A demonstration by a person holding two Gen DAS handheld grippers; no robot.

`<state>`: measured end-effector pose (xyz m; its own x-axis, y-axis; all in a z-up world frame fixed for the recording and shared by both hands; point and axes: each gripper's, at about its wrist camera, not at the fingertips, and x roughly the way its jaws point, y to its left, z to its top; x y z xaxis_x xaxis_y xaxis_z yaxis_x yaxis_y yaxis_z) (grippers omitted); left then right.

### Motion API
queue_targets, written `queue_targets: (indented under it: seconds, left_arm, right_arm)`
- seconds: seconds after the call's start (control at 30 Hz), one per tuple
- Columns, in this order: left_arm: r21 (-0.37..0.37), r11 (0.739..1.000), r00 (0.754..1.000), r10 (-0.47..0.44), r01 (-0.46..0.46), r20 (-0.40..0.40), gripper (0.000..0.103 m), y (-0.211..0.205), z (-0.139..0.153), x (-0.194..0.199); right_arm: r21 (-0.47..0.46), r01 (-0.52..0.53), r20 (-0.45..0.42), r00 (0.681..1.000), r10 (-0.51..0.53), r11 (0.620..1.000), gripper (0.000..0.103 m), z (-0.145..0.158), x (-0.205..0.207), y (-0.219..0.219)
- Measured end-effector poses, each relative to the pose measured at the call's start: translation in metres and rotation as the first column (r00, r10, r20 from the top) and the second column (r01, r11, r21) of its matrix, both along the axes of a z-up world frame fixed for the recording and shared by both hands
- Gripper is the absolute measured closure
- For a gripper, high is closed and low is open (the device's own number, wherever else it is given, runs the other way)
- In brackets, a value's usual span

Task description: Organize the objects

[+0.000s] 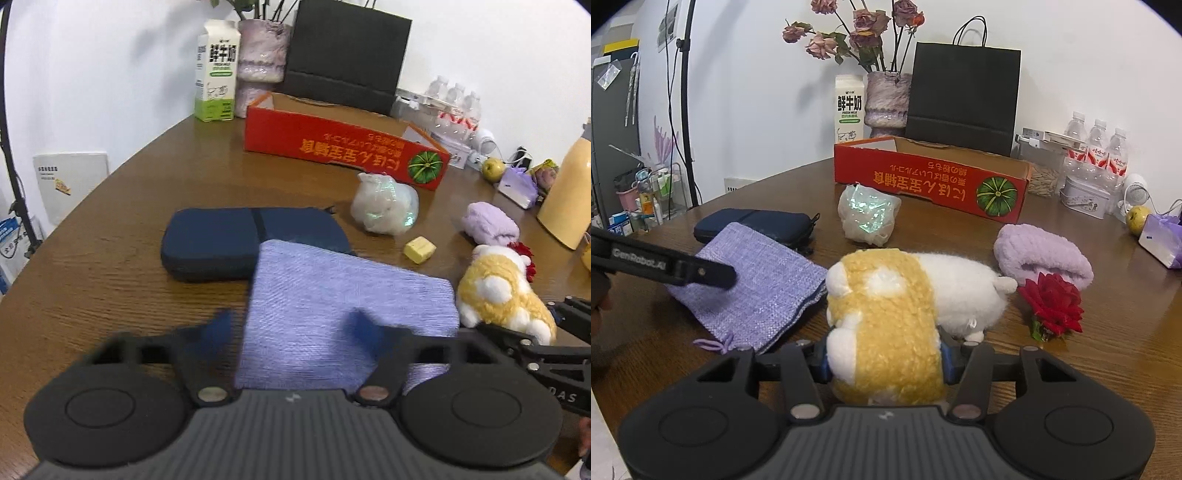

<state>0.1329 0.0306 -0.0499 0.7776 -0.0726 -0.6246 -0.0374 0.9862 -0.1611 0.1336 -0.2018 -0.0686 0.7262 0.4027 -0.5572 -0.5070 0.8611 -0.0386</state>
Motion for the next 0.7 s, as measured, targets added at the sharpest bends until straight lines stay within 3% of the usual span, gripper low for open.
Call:
queue_targets:
  seconds: [0.03, 0.07, 0.13, 0.33, 0.7]
  left_arm:
    - [-0.029, 0.999, 1.0, -0.015, 0.015, 0.002, 0.089, 0.001, 0.002, -0.001]
    - [-0.035, 0.999, 1.0, -0.02, 0.02, 0.015, 0.095, 0.0, 0.005, -0.004]
    - [0.009, 1.0, 0.998, -0.026, 0.025, 0.054, 0.096, -0.004, 0.015, -0.013]
    - [0.036, 0.998, 0.987, -0.055, 0.05, 0.152, 0.096, -0.011, 0.045, -0.033]
    - [0.086, 0.994, 0.962, -0.092, 0.072, 0.258, 0.096, -0.029, 0.089, -0.038]
  right_arm:
    - [0.0, 0.0, 0.0, 1.0, 0.0, 1.0, 0.054, 0.0, 0.0, 0.0]
    - [0.001, -0.001, 0.0, 1.0, 0.001, 1.0, 0.054, 0.001, 0.0, 0.0]
    - [0.003, -0.002, 0.005, 1.0, 0.002, 1.0, 0.054, 0.001, -0.001, 0.0]
    - [0.022, 0.0, 0.059, 0.998, -0.001, 1.0, 0.054, 0.01, -0.009, -0.001]
    - [0.036, -0.009, 0.127, 0.992, 0.004, 0.999, 0.054, 0.041, -0.012, 0.001]
